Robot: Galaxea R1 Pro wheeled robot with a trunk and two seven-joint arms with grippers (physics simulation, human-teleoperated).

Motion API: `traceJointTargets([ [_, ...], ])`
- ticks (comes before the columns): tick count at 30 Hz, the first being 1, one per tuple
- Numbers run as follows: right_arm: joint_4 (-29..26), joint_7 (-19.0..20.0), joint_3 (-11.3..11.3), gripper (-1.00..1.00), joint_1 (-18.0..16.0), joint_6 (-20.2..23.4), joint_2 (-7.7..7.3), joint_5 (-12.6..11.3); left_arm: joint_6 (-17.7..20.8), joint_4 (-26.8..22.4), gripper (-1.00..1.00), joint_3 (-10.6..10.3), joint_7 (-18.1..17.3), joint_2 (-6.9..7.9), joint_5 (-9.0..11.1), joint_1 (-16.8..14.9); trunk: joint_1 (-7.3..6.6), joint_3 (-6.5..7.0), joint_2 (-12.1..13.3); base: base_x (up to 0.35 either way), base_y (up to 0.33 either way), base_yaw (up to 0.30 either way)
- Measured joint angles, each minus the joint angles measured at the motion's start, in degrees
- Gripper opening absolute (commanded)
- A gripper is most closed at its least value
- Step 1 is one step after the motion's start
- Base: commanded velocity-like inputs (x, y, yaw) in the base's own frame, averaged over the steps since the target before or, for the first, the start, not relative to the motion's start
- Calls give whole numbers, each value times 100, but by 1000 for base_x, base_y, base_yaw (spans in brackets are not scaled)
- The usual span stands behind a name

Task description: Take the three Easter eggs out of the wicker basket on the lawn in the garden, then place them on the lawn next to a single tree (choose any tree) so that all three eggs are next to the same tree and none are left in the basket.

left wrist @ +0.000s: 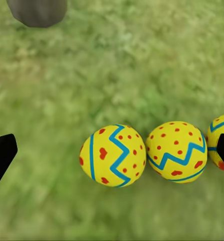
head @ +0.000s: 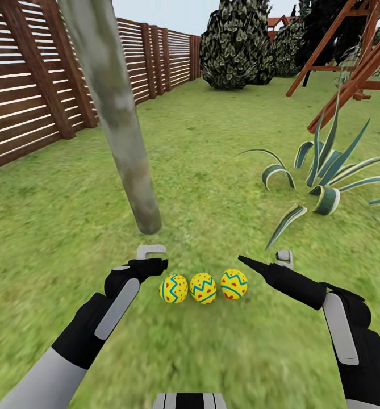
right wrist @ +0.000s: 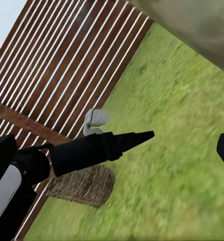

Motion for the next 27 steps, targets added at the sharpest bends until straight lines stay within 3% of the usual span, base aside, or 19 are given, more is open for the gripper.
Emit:
traceJointTargets([
  [7,-2,5,-5,100,0,1,-17,-18,0,-2,100,-6,0,-1,2,0,-16,208,10,-100,0,0],
  [20,-16,56,-96,100,0,-2,-34,-39,0,0,100,-14,7,-7,0,-2,-48,507,27,-317,0,0],
  [27,-11,75,-265,100,0,-1,-22,-42,0,2,100,-15,9,-10,-7,-4,-68,663,36,-193,0,0],
])
